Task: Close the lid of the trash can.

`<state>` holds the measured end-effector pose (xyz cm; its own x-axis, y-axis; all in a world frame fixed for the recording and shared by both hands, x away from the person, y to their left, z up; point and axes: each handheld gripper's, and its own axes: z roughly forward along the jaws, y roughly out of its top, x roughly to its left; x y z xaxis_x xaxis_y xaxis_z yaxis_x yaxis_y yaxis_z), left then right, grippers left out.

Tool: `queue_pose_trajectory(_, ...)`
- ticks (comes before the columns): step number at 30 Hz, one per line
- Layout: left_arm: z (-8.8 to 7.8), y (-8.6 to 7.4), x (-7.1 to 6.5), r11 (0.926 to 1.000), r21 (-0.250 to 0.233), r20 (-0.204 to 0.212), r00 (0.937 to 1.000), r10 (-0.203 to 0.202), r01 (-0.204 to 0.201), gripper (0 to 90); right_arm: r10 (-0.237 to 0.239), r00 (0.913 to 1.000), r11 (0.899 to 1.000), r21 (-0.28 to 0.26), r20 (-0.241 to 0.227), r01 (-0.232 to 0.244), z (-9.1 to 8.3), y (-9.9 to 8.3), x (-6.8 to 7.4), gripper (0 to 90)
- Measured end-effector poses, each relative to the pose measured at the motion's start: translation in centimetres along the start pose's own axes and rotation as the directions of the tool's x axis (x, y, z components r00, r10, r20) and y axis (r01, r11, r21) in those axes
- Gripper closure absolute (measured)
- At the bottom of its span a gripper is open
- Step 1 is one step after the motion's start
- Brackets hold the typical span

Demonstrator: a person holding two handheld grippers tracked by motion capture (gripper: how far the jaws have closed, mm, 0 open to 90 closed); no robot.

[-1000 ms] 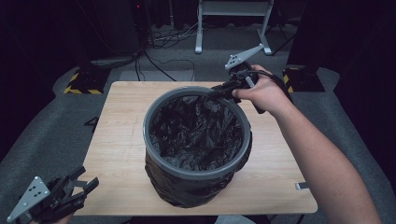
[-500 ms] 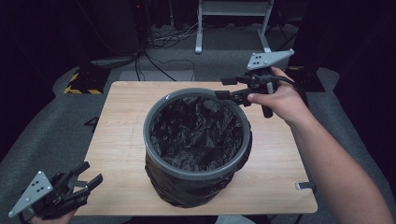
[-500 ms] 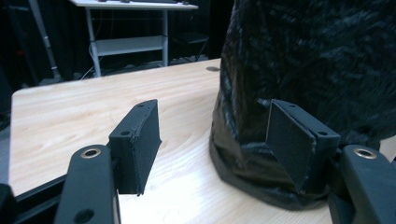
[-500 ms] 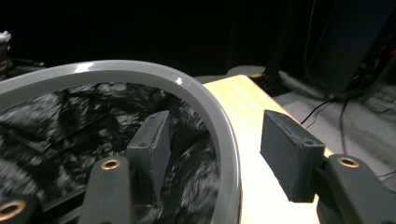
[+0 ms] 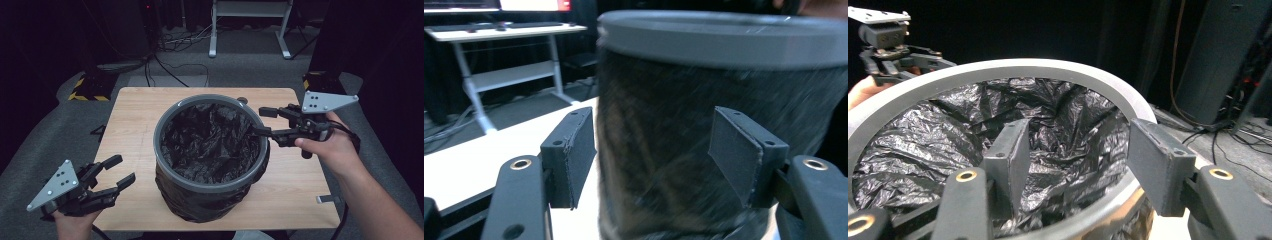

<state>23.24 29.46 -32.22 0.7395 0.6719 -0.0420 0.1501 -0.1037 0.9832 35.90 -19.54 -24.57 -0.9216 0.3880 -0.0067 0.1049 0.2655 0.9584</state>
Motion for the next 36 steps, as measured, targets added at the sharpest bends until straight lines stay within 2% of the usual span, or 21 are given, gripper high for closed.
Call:
queue_pose_trajectory(2,0.5,0.8,-0.2,1.0000,0.004,0.019,0.9998,-0.002,0.002,34.9,0.015,0.9997,1.000,-0.016,0.021,-0.015,-0.2,-0.7,0.4,41.5)
queue_pose_trajectory(7,1.1,2.4,-1.0,0.9996,-0.027,0.058,0.9983,-0.003,0.004,34.4,0.025,0.9987,0.999,-0.042,0.043,-0.023,-0.5,-2.1,1.5,40.5)
queue_pose_trajectory(11,1.3,3.3,-2.7,0.9979,-0.054,0.082,0.9958,0.039,-0.034,34.2,0.007,0.9993,0.998,-0.067,0.036,-0.004,-0.8,-3.0,2.9,38.4)
queue_pose_trajectory(13,1.5,3.6,-3.5,0.9968,-0.052,0.089,0.9940,0.064,-0.060,34.2,-0.013,0.9993,0.997,-0.071,0.034,0.015,-0.9,-3.1,3.6,38.2)
queue_pose_trajectory(18,2.6,3.8,-4.8,0.9949,-0.028,0.119,0.9880,0.099,-0.096,34.3,-0.047,0.9989,0.995,-0.086,0.006,0.048,-1.4,-3.2,5.3,37.9)
queue_pose_trajectory(20,3.1,3.8,-5.1,0.9940,-0.013,0.119,0.9869,0.109,-0.108,34.5,-0.058,0.9983,0.994,-0.094,0.000,0.057,-1.4,-3.2,5.8,37.8)
queue_pose_trajectory(24,3.8,3.8,-5.5,0.9930,0.003,0.130,0.9845,0.117,-0.118,34.6,-0.042,0.9986,0.993,-0.110,-0.032,0.038,-1.3,-3.5,6.2,37.6)
queue_pose_trajectory(28,3.9,3.8,-5.5,0.9924,0.016,0.142,0.9827,0.119,-0.122,34.7,-0.048,0.9974,0.992,-0.118,-0.054,0.041,-1.4,-3.6,6.8,37.6)
queue_pose_trajectory(33,3.4,4.2,-5.9,0.9897,-0.024,0.139,0.9799,0.143,-0.141,35.0,-0.053,0.9945,0.993,-0.106,-0.091,0.043,-1.5,-3.5,7.2,38.5)
queue_pose_trajectory(35,3.5,4.5,-6.0,0.9879,-0.018,0.148,0.9767,0.155,-0.154,35.0,-0.082,0.9926,0.994,-0.074,-0.090,0.076,-1.5,-3.6,7.5,38.8)
queue_pose_trajectory(36,3.8,4.5,-6.2,0.9854,-0.005,0.148,0.9745,0.169,-0.170,35.0,-0.100,0.9914,0.993,-0.075,-0.085,0.093,-1.4,-3.7,7.7,38.4)
